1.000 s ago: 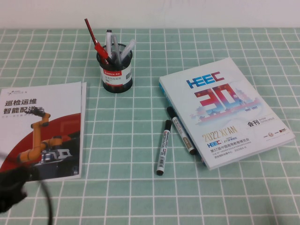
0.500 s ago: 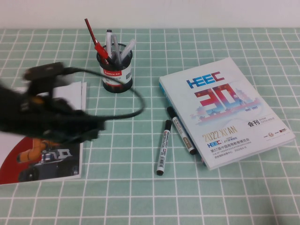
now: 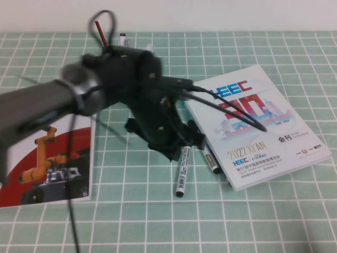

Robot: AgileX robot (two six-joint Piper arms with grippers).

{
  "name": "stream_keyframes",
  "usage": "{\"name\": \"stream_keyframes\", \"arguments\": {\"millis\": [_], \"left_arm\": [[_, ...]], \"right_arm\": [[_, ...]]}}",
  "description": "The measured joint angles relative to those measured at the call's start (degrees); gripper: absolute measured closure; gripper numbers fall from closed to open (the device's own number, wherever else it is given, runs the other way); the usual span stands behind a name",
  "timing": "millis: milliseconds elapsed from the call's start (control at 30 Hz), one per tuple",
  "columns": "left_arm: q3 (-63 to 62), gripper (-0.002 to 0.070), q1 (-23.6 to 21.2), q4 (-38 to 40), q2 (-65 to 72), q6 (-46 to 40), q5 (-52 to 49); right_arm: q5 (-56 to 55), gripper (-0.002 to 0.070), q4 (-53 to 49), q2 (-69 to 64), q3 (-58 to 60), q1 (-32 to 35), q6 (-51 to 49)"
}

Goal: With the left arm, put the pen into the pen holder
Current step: Pick up the pen on the table

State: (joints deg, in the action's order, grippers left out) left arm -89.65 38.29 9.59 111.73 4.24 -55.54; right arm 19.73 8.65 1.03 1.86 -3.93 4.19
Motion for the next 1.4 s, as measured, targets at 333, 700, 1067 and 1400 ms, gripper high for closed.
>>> {"name": "stream_keyframes", "arguments": {"millis": [333,700,1067,1400], "left_arm": [[-14.3,0.0673,2.3,-2.7,9.1,3.0,-9.2],[-17.7,0.0369,2.4,-3.7,13.5,4.1,-10.4],[-17.8,0.0355,2.4,-7.0,16.0,6.3,-10.6],[-18.5,0.0358,2.4,-8.2,17.5,6.4,-10.9]], "right_arm": [[0.0,0.0696,0.0,0.0,0.0,0.0,0.0],[0.0,0.0696,0.0,0.0,0.0,0.0,0.0],[0.0,0.0696,0.0,0.0,0.0,0.0,0.0],[0.0,0.0696,0.0,0.0,0.0,0.0,0.0]]}}
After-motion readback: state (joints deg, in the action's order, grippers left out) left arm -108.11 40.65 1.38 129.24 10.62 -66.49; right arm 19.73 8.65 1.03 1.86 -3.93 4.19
